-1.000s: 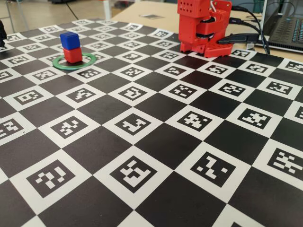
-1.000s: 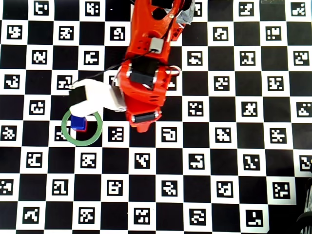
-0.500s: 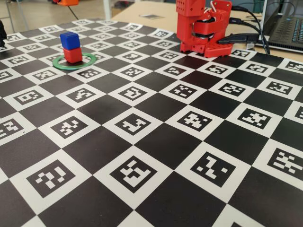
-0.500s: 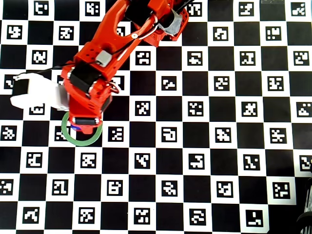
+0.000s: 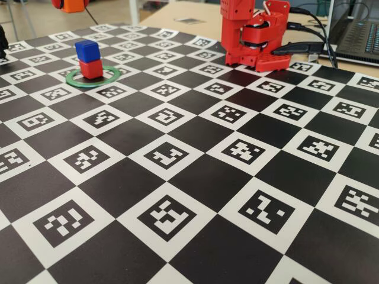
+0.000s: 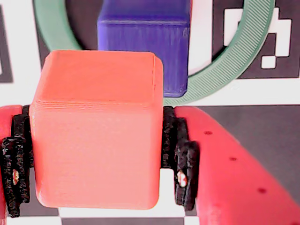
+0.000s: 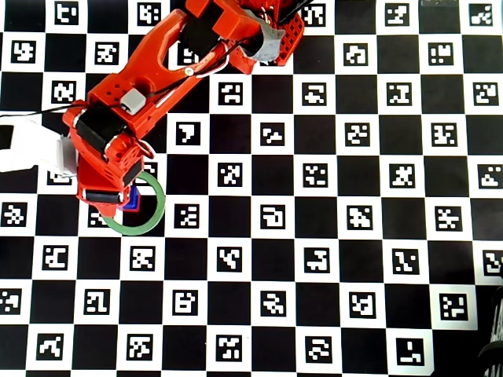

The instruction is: Grab the red cube then put it in the green circle then put the blue cube on top and finally the orange cube on top

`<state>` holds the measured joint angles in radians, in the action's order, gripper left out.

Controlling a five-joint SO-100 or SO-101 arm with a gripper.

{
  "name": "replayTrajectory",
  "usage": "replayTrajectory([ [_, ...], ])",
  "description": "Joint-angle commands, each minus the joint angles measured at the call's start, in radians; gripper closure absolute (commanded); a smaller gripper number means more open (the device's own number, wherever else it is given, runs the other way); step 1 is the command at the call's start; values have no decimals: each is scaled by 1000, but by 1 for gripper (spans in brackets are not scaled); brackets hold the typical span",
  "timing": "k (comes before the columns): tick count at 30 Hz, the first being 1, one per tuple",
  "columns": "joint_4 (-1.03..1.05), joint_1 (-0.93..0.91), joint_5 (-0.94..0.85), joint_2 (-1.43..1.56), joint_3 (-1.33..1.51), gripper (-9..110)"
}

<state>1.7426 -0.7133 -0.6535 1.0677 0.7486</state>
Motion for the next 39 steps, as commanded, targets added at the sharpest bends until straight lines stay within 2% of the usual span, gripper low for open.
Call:
replayTrajectory([
  [1,60,-5,0,48,-40,91],
  [26,-43,35,67,118,133,91],
  [39,-100,12,46,127,161,91],
])
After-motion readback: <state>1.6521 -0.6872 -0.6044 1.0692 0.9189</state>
